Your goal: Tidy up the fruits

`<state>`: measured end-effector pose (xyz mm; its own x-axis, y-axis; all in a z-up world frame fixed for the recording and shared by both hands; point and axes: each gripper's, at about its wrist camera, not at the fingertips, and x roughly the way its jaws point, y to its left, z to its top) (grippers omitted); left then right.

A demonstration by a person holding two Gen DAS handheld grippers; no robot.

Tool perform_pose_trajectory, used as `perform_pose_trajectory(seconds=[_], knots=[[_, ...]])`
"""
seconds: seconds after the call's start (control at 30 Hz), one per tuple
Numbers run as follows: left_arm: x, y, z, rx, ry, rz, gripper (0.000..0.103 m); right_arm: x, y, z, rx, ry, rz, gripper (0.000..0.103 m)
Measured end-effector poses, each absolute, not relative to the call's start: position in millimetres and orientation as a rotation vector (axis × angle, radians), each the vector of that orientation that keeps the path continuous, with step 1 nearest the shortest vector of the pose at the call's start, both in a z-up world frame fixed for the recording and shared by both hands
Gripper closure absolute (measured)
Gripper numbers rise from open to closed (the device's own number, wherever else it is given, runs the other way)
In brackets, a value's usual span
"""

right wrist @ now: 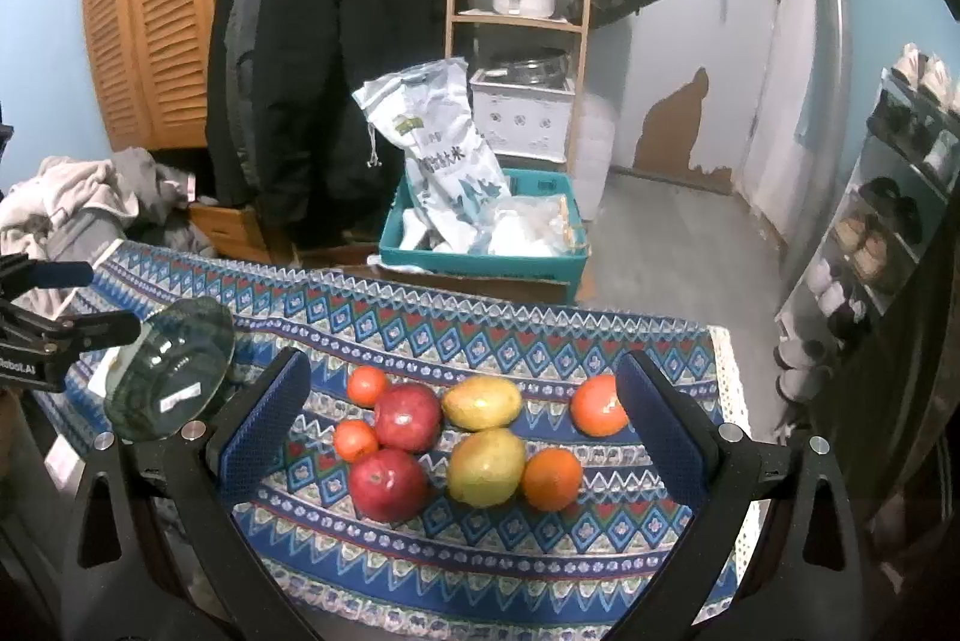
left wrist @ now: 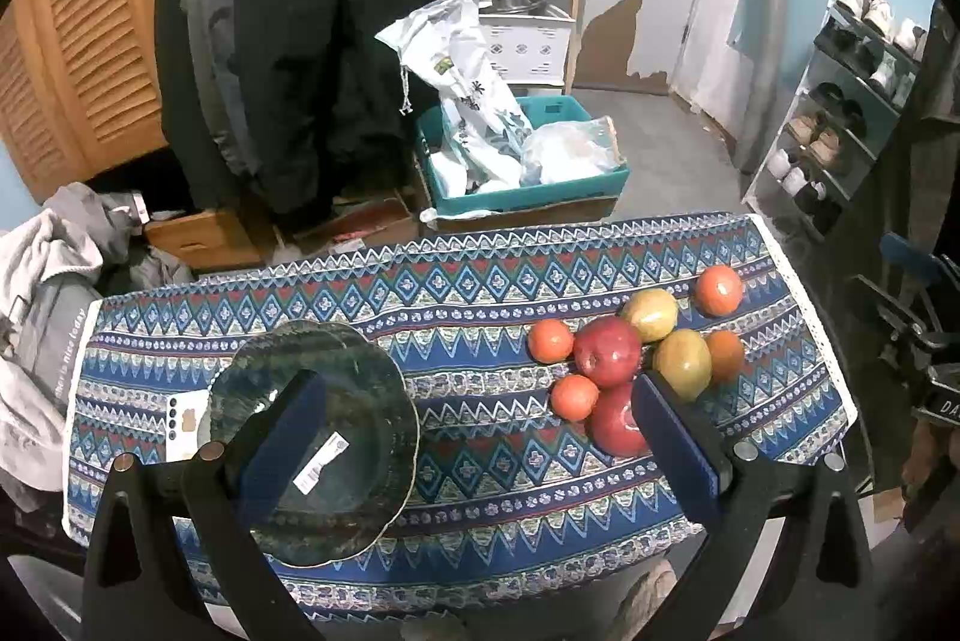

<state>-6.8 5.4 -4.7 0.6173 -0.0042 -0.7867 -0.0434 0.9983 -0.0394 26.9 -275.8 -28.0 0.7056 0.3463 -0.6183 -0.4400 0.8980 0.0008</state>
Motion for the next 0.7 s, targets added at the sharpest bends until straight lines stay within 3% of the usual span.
perform_pose_trajectory(seconds=[0.7], knots=[[-6.7, 3.8, 0.9, -0.027, 0.884, 0.035, 0.001, 25.1, -271.3, -28.1, -0.151, 0.651, 0.450, 0.003]])
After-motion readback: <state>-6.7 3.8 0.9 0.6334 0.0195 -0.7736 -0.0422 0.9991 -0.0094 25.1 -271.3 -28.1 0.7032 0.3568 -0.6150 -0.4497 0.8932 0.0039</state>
